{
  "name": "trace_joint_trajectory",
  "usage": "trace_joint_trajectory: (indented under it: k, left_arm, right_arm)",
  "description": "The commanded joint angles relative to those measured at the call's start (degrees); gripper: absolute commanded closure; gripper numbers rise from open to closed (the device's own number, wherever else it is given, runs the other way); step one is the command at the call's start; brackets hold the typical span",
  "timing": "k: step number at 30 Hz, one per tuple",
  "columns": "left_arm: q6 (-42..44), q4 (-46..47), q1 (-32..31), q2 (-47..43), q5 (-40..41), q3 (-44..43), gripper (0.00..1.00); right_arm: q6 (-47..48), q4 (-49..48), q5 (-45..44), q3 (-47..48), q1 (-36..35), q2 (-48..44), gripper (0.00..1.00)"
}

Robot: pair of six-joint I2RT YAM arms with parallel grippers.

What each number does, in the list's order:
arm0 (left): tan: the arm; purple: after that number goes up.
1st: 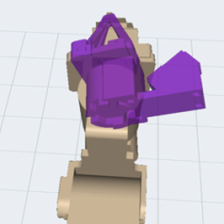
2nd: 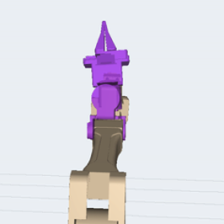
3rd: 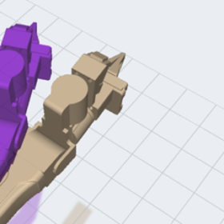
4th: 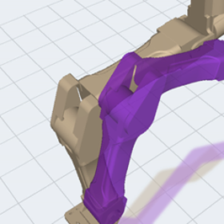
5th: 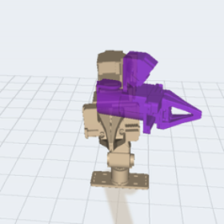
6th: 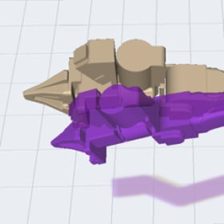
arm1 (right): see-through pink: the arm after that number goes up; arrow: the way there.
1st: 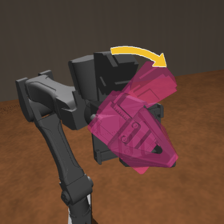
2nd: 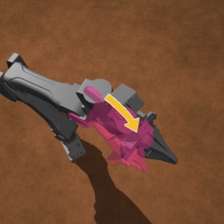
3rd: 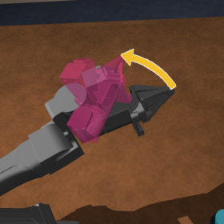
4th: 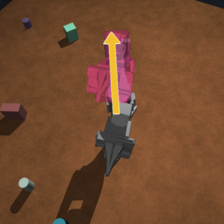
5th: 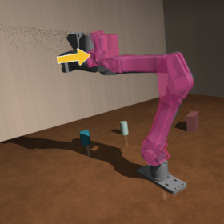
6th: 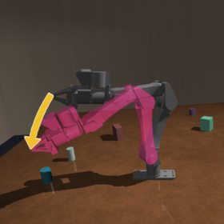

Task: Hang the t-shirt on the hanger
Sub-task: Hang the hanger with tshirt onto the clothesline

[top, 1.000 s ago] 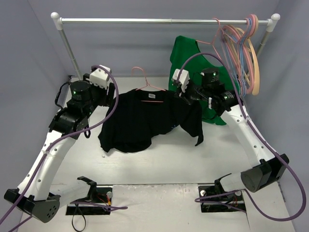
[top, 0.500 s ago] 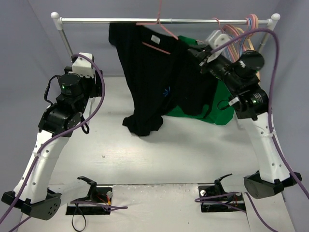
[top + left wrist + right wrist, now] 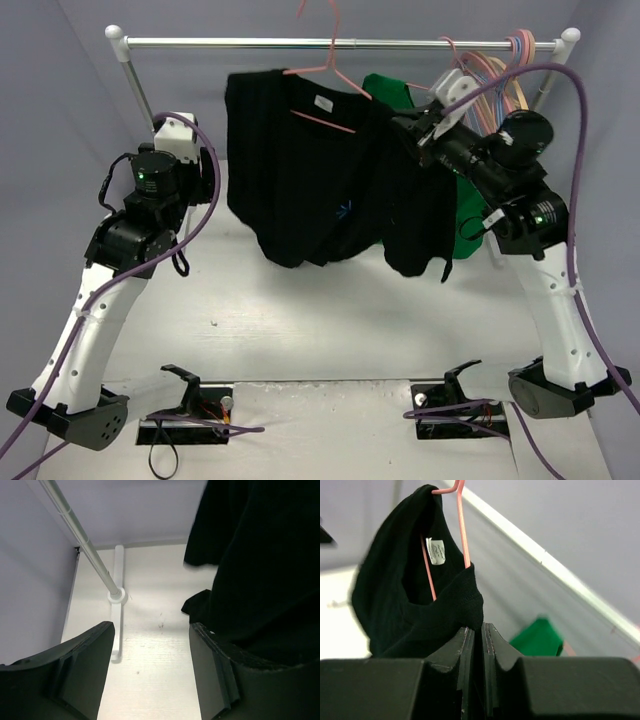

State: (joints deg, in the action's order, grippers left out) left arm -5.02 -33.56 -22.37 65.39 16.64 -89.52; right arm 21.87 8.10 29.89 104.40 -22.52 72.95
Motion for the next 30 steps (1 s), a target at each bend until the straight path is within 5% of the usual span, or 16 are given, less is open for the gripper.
trace_joint_trajectory:
  k: [1,7,20,26,30]
  left_arm:
    - [-1.8,-0.3,0.3,0.4,1.5,-2.1,0.39]
    - [-3.2,-2.9,0.3,1.1,2.6,-2.3,0.39]
    - [-3.3,-3.5,0.3,1.1,2.6,-3.5,0.39]
    - [-3.2,-3.4,0.3,0.5,3.0,-2.6,0.39]
    - [-3.4,-3.4,0.3,1.0,2.3,-2.5,0.39]
  right_arm:
    - [2.5,2.2,-9.6,-0.6,0.3,1.5,1.0]
    - [1.7,-0.1,-17.2,-1.6,0.3,1.9,1.0]
    - [-6.1,-22.1,1.7,9.5,0.3,0.5,1.0]
    - [-3.9,-29.4,-9.4,6.5,0.3,-1.2,1.0]
    - [-1.0,-24.2,-14.1,9.5,0.3,1.1,1.0]
